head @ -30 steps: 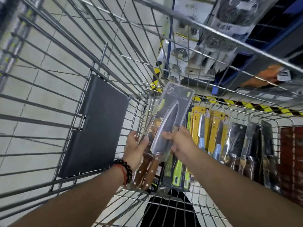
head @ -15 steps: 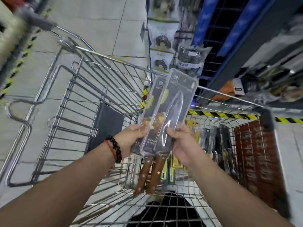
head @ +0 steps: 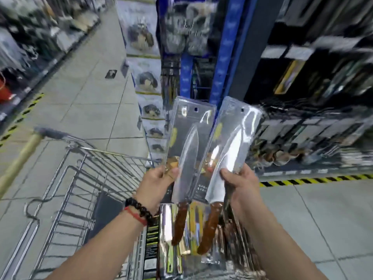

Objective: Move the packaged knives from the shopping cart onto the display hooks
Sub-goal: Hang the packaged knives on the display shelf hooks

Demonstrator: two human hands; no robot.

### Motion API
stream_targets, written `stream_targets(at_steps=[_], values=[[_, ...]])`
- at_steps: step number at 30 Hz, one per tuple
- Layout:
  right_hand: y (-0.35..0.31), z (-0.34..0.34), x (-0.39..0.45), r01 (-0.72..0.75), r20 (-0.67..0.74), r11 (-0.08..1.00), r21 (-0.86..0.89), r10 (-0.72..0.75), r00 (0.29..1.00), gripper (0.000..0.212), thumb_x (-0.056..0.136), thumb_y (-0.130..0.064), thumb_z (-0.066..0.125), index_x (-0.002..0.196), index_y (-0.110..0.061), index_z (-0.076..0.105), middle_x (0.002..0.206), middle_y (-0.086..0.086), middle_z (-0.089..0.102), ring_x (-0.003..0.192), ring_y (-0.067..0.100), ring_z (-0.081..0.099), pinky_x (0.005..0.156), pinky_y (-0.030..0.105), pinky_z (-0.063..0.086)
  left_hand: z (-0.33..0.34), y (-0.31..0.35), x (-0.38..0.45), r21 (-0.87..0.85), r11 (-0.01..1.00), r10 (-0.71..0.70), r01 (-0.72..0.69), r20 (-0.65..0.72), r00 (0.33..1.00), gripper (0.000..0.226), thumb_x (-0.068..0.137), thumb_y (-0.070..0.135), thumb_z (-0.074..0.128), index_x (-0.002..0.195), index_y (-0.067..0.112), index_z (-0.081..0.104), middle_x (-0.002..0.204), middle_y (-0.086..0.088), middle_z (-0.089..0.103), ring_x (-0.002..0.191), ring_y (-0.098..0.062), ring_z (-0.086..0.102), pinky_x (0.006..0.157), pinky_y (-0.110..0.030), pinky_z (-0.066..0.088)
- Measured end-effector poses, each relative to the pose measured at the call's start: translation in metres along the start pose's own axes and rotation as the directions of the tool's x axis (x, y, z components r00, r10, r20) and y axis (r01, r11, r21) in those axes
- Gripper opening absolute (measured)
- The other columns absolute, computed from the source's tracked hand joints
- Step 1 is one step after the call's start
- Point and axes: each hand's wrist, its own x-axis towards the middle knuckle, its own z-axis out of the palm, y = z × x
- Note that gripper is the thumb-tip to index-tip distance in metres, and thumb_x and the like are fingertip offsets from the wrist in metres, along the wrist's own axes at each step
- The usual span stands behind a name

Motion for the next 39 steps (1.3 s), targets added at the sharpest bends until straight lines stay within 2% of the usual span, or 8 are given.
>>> stream_targets(at_steps=[4, 13, 18, 21, 26, 31, 35, 39], values=[[-0.056, -0.024, -0.029, 0.164, -0.063, 0.978, -0.127, -0.173, 0.983, 0.026, 0.085, 0.011, 0.061, 0.099, -0.011, 0.064, 0.08, 0.002, 0.075, 0.071, 0.017, 0.071, 0.058, 0.025, 0.055, 0.042, 0.047, -0.005, -0.034, 0.995, 0.093, -0.091, 0.045, 0.995, 0.009, 0.089, 0.026, 0.066, 0.082, 0.021, 0.069, 0.077, 0.021, 0.071, 0.08, 0.004, 0.062, 0.075, -0.015, 0.045], [-0.131, -0.104, -0.075, 0.255, -0.116, 0.911, -0.326, -0.306, 0.945, 0.04, 0.079, -0.037, 0.077, 0.113, -0.022, 0.062, 0.105, 0.001, 0.073, 0.098, 0.023, 0.069, 0.091, 0.052, 0.054, 0.129, 0.102, -0.048, -0.173, 0.982, 0.094, -0.074, 0.11, 0.99, 0.007, 0.088, 0.013, 0.066, 0.086, 0.015, 0.073, 0.093, -0.002, 0.074, 0.1, -0.024, 0.065, 0.098, -0.044, 0.047], [-0.156, -0.177, -0.085, 0.275, -0.106, 0.899, -0.34, -0.327, 0.939, 0.039, 0.081, -0.035, 0.075, 0.115, -0.024, 0.059, 0.106, 0.0, 0.069, 0.095, 0.019, 0.068, 0.087, 0.048, 0.057, 0.201, 0.113, -0.086, -0.185, 0.968, 0.18, -0.169, 0.048, 0.982, 0.004, 0.088, 0.017, 0.066, 0.085, 0.018, 0.068, 0.082, 0.01, 0.069, 0.083, -0.002, 0.06, 0.072, -0.018, 0.041], [-0.168, -0.233, -0.087, 0.254, -0.111, 0.901, -0.353, -0.31, 0.944, 0.065, 0.065, -0.055, 0.077, 0.12, -0.026, 0.057, 0.113, 0.001, 0.068, 0.1, 0.022, 0.068, 0.086, 0.049, 0.057, 0.252, 0.105, -0.105, -0.149, 0.973, 0.183, -0.178, 0.025, 0.983, 0.003, 0.086, 0.018, 0.068, 0.083, 0.019, 0.068, 0.075, 0.016, 0.07, 0.081, 0.0, 0.06, 0.067, -0.012, 0.039], [-0.194, -0.315, -0.082, 0.201, -0.075, 0.922, -0.33, -0.238, 0.968, 0.061, 0.071, -0.041, 0.082, 0.124, -0.025, 0.056, 0.117, -0.002, 0.067, 0.105, 0.022, 0.066, 0.092, 0.048, 0.055, 0.326, 0.09, -0.13, -0.118, 0.981, 0.15, -0.154, -0.043, 0.988, 0.006, 0.08, 0.018, 0.075, 0.081, 0.014, 0.071, 0.079, 0.007, 0.073, 0.083, -0.011, 0.065, 0.072, -0.022, 0.044], [-0.218, -0.359, -0.069, 0.239, 0.006, 0.91, -0.339, -0.252, 0.968, 0.018, 0.085, -0.021, 0.074, 0.1, -0.021, 0.064, 0.091, 0.0, 0.074, 0.084, 0.019, 0.072, 0.074, 0.037, 0.058, 0.369, 0.091, -0.141, -0.142, 0.98, 0.127, -0.138, -0.081, 0.989, 0.02, 0.083, 0.017, 0.072, 0.091, 0.0, 0.066, 0.085, -0.007, 0.064, 0.082, -0.018, 0.06, 0.076, -0.026, 0.047], [-0.232, -0.366, -0.05, 0.243, 0.025, 0.919, -0.31, -0.248, 0.969, 0.032, 0.083, -0.025, 0.076, 0.11, -0.017, 0.063, 0.099, 0.001, 0.074, 0.09, 0.02, 0.072, 0.086, 0.044, 0.058, 0.39, 0.089, -0.136, -0.108, 0.984, 0.132, -0.141, -0.092, 0.987, 0.031, 0.07, 0.033, 0.074, 0.086, 0.007, 0.067, 0.087, -0.006, 0.069, 0.084, -0.017, 0.063, 0.081, -0.031, 0.05], [-0.239, -0.372, -0.023, 0.243, 0.045, 0.921, -0.304, -0.241, 0.97, 0.017, 0.087, -0.019, 0.072, 0.103, -0.021, 0.065, 0.095, 0.0, 0.075, 0.09, 0.019, 0.072, 0.088, 0.045, 0.057, 0.399, 0.083, -0.116, -0.104, 0.986, 0.116, -0.13, -0.136, 0.984, 0.041, 0.07, 0.03, 0.078, 0.088, -0.005, 0.065, 0.089, -0.013, 0.067, 0.085, -0.024, 0.062, 0.086, -0.04, 0.051]])
